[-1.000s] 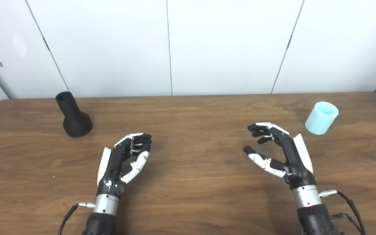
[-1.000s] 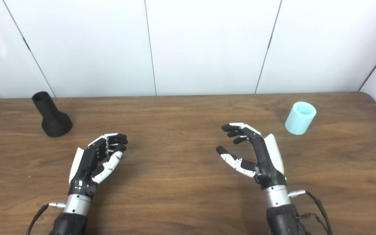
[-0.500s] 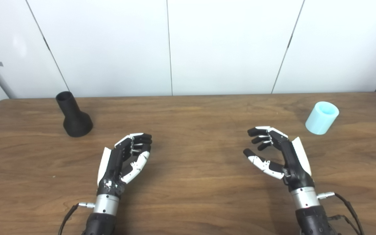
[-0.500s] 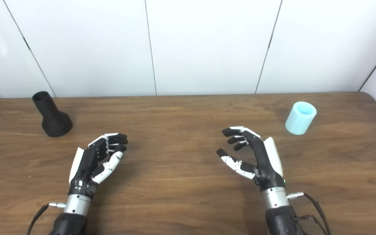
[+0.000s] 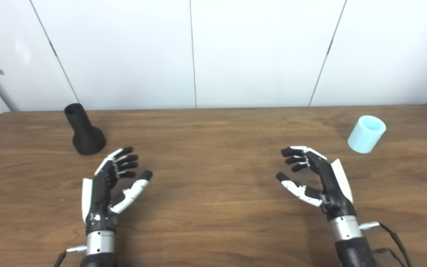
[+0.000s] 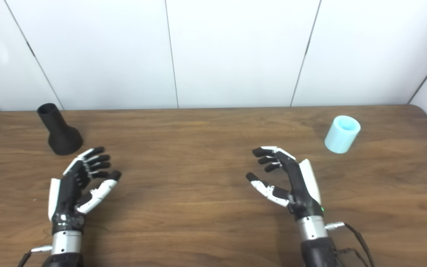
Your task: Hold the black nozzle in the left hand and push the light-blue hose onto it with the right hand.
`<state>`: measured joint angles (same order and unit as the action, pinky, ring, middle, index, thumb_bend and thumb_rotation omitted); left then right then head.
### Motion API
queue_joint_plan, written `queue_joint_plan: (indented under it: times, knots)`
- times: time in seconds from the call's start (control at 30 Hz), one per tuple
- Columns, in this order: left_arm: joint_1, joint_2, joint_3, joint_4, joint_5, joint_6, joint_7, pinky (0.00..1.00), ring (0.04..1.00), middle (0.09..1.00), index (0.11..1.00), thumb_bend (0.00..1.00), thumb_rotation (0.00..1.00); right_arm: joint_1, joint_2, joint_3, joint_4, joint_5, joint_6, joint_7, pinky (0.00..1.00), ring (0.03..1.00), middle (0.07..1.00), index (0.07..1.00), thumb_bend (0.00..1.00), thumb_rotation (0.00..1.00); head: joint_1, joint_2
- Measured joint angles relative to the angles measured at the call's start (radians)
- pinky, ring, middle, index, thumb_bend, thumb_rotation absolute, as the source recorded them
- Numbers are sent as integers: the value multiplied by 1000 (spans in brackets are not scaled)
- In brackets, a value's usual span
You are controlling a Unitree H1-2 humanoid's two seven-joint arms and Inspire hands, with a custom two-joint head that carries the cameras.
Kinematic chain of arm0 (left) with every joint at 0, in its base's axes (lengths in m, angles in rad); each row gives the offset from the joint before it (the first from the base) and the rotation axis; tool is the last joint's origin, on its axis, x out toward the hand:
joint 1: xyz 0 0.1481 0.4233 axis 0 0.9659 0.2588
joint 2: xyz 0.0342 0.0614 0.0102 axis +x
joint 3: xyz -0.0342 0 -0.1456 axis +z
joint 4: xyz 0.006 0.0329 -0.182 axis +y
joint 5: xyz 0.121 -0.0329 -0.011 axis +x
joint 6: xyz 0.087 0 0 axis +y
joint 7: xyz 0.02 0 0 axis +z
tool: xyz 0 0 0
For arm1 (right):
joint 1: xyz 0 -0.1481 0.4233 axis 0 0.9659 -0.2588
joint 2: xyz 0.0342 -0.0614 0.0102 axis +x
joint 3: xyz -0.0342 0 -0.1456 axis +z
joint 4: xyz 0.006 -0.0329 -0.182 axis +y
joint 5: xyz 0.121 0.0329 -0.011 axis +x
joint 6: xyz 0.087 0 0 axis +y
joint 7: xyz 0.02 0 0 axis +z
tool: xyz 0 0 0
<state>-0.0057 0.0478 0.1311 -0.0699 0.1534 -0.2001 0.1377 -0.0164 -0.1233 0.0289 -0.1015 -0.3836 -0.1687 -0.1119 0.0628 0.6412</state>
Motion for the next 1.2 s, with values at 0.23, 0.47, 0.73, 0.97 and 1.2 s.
queue_joint_plan:
  times: [0.23, 0.47, 0.73, 0.97, 1.2]
  knots:
    - [-14, 59, 110, -23, -1, 1, 63, 639, 696, 714, 750, 808, 252, 7, -12, -8, 7, 35, -2, 10, 540, 641, 669, 639, 257, 205, 49, -6]
    - [-14, 81, 164, -29, 20, 3, 108, 665, 715, 738, 784, 821, 265, 3, -56, -14, 19, 75, -14, 39, 543, 636, 674, 653, 244, 276, 143, -15]
    - [-23, 65, 148, -29, 125, 60, 163, 743, 734, 747, 798, 863, 226, -7, -87, -45, 72, 136, -47, 49, 553, 645, 678, 640, 225, 120, 324, -41]
    - [-76, 78, 66, 5, 209, 237, 116, 796, 867, 892, 923, 953, 349, -28, -113, -66, 120, 173, -78, 64, 578, 662, 686, 645, 202, 79, 448, -60]
    - [-139, 137, 18, 88, 219, 344, 66, 840, 914, 928, 964, 1000, 415, -51, -132, -88, 155, 226, -86, 83, 516, 630, 648, 597, 254, 469, 496, -72]
